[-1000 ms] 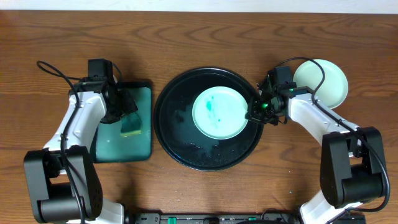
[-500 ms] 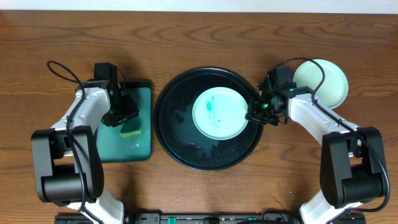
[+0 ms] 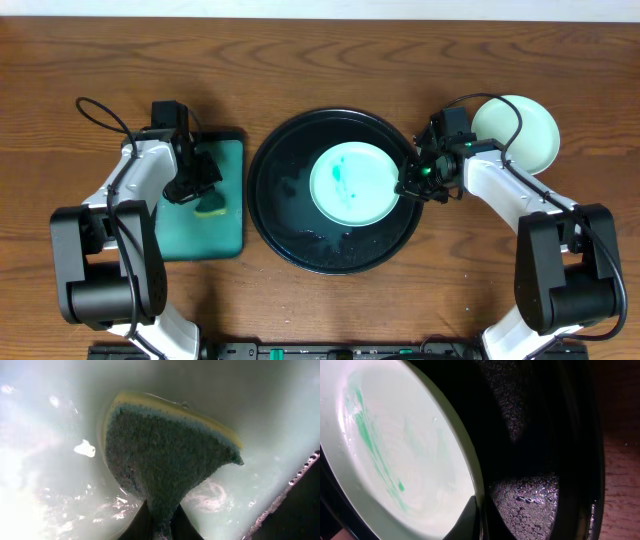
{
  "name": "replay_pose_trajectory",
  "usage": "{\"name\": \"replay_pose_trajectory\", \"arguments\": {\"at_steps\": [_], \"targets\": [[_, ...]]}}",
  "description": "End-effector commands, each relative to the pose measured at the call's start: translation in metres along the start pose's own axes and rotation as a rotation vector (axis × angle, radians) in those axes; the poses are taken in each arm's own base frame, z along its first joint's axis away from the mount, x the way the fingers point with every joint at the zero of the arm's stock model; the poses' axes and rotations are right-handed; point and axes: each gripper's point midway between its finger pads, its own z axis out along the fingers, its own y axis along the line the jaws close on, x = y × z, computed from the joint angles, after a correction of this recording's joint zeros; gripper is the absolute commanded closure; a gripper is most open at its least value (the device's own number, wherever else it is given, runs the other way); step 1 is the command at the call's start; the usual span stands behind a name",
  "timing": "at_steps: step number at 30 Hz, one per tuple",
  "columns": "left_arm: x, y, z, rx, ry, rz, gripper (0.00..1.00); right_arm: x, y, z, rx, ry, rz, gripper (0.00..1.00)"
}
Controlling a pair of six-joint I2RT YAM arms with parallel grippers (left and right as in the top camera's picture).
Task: Clean dirty plates on tray and stack at the side
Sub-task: 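Lift the sponge with the left gripper and carry it over the plate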
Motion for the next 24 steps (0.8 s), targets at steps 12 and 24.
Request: {"name": "replay_pose_trajectory", "arguments": {"at_steps": [12, 24], "targets": [[-0.019, -0.021, -0.131, 0.136, -0.371, 0.124, 0.93, 0.004, 0.0, 0.002, 0.001, 0.015, -0.011, 0.99], [-0.014, -0.019, -0.248, 0.167, -0.771, 0.228, 0.93, 0.004, 0.0, 0.002, 0.0, 0.015, -0.029, 0.99]]}}
